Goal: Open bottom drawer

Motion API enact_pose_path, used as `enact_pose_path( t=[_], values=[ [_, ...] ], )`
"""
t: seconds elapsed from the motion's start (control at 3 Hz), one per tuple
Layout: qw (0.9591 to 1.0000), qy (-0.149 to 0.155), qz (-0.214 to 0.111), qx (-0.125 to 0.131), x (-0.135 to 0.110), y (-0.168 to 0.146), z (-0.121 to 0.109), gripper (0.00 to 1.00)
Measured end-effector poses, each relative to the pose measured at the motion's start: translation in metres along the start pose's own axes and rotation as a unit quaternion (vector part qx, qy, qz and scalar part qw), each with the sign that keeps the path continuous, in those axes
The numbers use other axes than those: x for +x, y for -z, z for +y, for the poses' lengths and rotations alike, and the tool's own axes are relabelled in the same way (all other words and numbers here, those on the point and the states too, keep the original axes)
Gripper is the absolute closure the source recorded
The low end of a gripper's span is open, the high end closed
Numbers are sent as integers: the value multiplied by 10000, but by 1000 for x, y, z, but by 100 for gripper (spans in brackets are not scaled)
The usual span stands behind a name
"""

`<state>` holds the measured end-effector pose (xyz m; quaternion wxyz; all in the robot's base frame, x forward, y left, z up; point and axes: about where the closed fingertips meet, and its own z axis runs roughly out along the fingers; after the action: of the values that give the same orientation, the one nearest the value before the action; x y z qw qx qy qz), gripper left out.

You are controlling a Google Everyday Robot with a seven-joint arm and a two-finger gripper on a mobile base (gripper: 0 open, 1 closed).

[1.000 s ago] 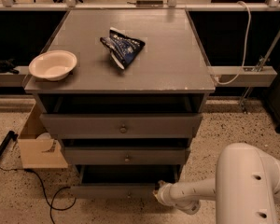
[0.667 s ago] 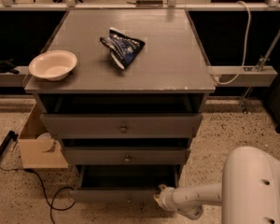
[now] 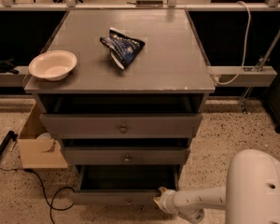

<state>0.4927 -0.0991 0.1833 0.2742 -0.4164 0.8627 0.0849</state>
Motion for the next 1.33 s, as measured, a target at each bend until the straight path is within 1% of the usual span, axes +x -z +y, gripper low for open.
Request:
enact_pose_path(
  t=[0.67,1.0,1.33],
  values=[
    [10000,15,85,-37,8,6,10,100],
    [10000,15,85,-37,8,6,10,81],
    [10000,16,85,-38,8,6,10,58]
  ],
)
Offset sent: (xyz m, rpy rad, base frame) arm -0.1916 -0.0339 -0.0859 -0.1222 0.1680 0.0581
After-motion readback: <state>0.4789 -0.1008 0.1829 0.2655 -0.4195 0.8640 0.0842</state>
